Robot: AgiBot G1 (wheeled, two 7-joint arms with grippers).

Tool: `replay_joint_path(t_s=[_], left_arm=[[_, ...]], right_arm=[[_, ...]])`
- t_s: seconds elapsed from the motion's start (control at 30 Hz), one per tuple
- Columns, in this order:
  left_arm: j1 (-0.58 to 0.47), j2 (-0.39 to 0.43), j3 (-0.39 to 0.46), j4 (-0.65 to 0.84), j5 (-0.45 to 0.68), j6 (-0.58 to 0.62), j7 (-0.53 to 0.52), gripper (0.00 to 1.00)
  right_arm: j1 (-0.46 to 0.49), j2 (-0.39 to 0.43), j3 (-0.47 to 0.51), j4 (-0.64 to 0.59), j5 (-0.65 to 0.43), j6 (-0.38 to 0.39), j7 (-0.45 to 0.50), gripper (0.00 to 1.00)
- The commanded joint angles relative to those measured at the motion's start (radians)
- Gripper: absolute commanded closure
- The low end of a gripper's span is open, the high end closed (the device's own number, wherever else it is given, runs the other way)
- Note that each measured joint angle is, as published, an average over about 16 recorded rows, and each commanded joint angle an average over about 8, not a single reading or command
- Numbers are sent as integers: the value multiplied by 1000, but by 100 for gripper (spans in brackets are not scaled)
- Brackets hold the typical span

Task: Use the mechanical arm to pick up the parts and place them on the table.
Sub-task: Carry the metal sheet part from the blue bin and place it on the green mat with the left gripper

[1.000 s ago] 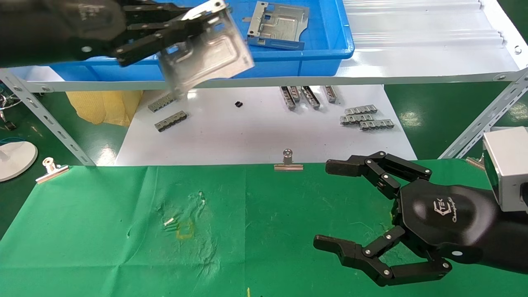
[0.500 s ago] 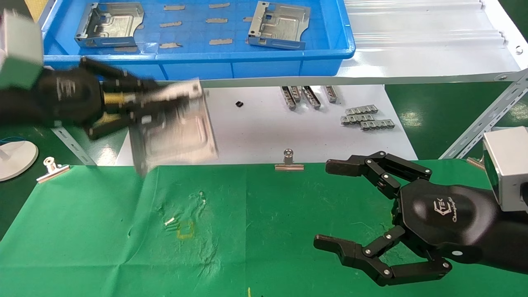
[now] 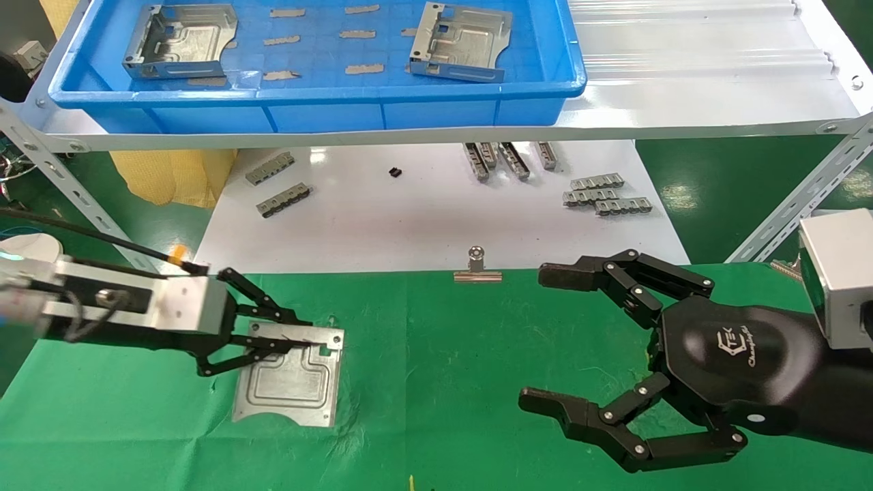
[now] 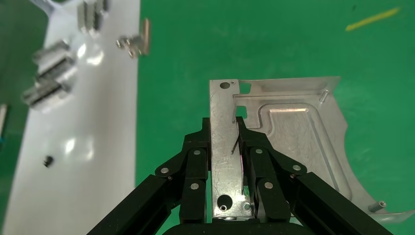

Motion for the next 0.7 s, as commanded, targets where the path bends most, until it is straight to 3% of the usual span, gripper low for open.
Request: replay_joint_path(t_s=[0.03, 0.13, 0.33, 0.4, 0.7], left_arm=[[7, 29, 13, 51, 17, -10, 35, 100], [9, 57, 17, 112, 23, -25, 74, 91], [6, 101, 24, 207, 38, -69, 134, 19], [7, 113, 25, 233, 41, -89, 149, 2], [5, 140, 21, 305, 38, -103, 199, 0]], right_arm=[[0, 0, 0, 0, 0, 0, 0, 0], [0, 0, 0, 0, 0, 0, 0, 0], [0, 0, 0, 0, 0, 0, 0, 0], [0, 0, 0, 0, 0, 0, 0, 0], [0, 0, 0, 0, 0, 0, 0, 0]])
